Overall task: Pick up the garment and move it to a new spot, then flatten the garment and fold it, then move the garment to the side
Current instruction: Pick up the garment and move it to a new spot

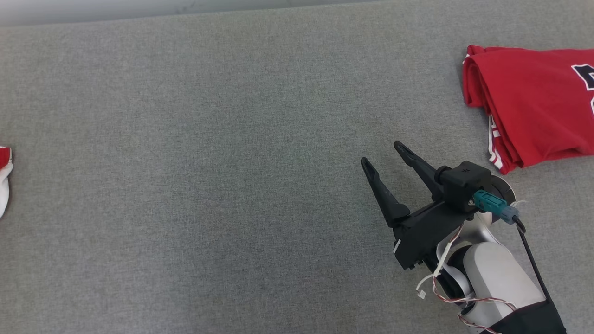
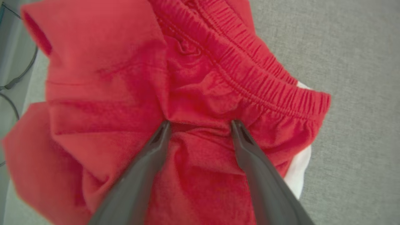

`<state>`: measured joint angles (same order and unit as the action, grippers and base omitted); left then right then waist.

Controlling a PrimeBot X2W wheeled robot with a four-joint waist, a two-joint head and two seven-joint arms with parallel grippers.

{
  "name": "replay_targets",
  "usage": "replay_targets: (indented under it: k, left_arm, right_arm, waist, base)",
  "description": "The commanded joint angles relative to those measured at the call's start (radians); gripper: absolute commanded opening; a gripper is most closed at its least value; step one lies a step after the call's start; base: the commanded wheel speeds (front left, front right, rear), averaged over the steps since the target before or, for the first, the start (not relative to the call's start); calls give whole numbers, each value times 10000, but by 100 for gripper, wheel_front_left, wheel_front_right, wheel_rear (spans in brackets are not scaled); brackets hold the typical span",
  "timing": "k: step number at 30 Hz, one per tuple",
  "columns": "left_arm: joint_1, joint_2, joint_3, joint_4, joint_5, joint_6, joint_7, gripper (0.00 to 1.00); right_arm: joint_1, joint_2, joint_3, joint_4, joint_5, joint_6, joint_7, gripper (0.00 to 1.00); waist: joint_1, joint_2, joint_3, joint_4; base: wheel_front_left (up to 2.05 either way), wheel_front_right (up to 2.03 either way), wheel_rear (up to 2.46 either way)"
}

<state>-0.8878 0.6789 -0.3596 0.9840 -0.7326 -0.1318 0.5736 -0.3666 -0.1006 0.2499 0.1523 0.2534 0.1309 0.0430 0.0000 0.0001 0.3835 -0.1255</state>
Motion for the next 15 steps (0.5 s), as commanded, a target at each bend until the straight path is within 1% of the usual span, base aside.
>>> replay_targets:
  k: [1, 2, 3, 4, 5, 8, 15]
  left_arm:
    - [-19, 30, -95, 77, -181, 33, 93, 100]
    - [14, 38, -186, 111, -226, 34, 191, 100]
    - [34, 40, -286, 78, -272, 32, 250, 89]
    - [28, 64, -337, -5, -383, 32, 160, 46]
    - [24, 108, -375, -70, -476, 32, 27, 0]
    - [70, 175, -651, -315, -713, 32, -227, 0]
    - [-247, 411, -1474, -1189, -1073, 34, -1277, 0]
  right_arm:
    - [-92, -30, -24, -33, -86, -7, -6, 100]
    - [-94, -29, -14, -39, -92, -7, 3, 100]
    - [-97, -30, -20, -47, -94, -7, 14, 100]
    - [-101, -30, -26, -55, -88, -7, 22, 100]
    - [-105, -28, -36, -66, -96, -7, 30, 100]
    - [-82, -18, -85, -64, -116, -7, 33, 100]
    - [-33, -12, -57, 47, -57, -7, -49, 100]
  waist:
    - [0, -1, -5, -8]
    - [0, -1, -5, -18]
    - [0, -1, -1, -22]
    - [0, -1, 10, -23]
    - [0, -1, 21, -18]
    - [0, -1, 20, 32]
    - [0, -1, -284, 270]
  base:
    - [0, 0, 0]
    - [0, 0, 0]
    - [0, 0, 0]
    - [0, 0, 0]
    - [0, 0, 0]
    - [0, 0, 0]
    - [0, 0, 0]
